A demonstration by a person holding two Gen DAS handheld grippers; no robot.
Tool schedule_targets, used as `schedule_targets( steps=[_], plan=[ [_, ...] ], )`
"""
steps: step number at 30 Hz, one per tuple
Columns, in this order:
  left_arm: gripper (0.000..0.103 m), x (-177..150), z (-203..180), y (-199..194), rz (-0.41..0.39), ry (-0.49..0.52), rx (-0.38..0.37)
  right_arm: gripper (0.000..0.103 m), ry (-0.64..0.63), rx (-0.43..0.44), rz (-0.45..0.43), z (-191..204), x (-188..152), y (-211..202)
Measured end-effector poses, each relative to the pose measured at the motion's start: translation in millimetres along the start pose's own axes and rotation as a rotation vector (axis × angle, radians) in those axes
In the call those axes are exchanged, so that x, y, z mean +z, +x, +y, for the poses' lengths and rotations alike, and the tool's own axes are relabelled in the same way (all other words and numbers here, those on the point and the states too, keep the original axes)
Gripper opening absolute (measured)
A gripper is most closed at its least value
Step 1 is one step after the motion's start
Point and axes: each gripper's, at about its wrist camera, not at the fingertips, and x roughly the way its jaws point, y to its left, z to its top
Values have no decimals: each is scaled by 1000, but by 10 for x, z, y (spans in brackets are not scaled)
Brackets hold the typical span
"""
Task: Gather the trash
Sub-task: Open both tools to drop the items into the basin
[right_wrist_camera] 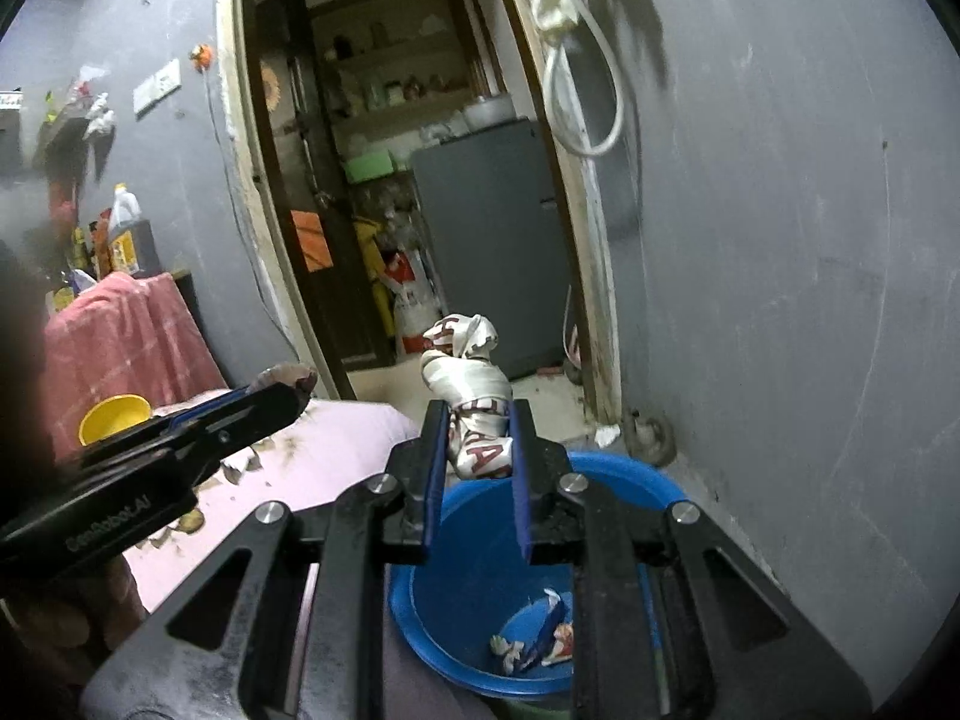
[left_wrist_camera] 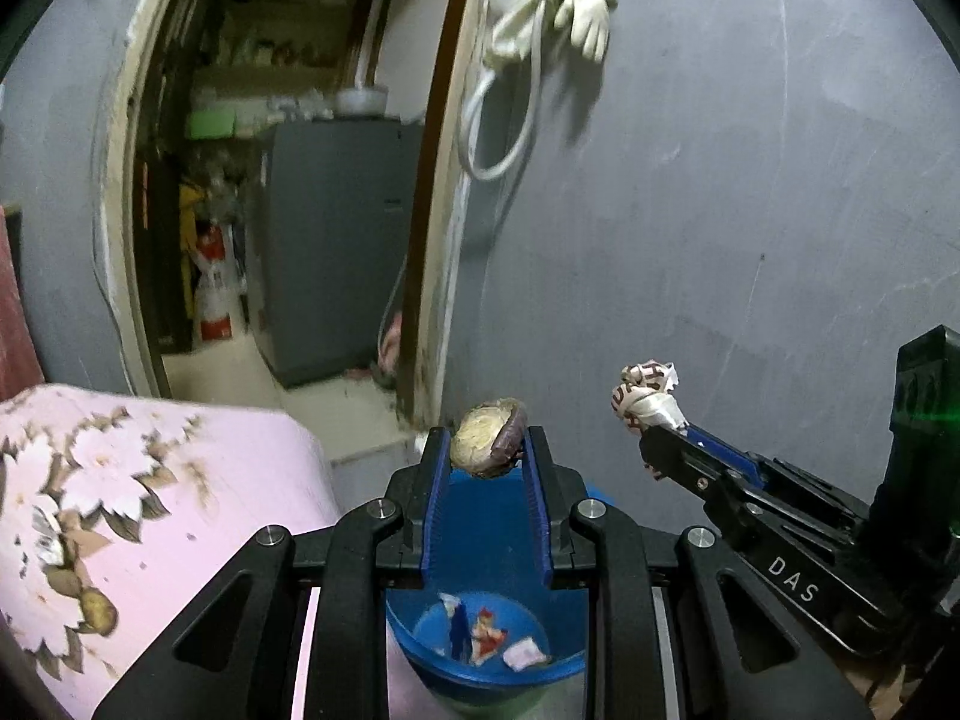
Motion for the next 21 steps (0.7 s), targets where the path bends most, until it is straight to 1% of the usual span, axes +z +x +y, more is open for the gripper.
schedule_targets(
  steps=[6,8,10,13,21],
  plan=[
    [21,-148,33,347,117,-9,15,47,47,-16,69,-160,-130,229],
    [23,-212,55,455,155,-15,20,48,61,-22,89,-196,-168,292],
    [28,-264,97,539,178,-29,20,49,73,-29,108,-242,-211,358],
    [32,-302,138,596,190,-41,21,52,85,-35,125,-278,-259,412],
    [32,-309,169,560,190,-45,40,56,88,-39,122,-269,-260,409]
  ],
)
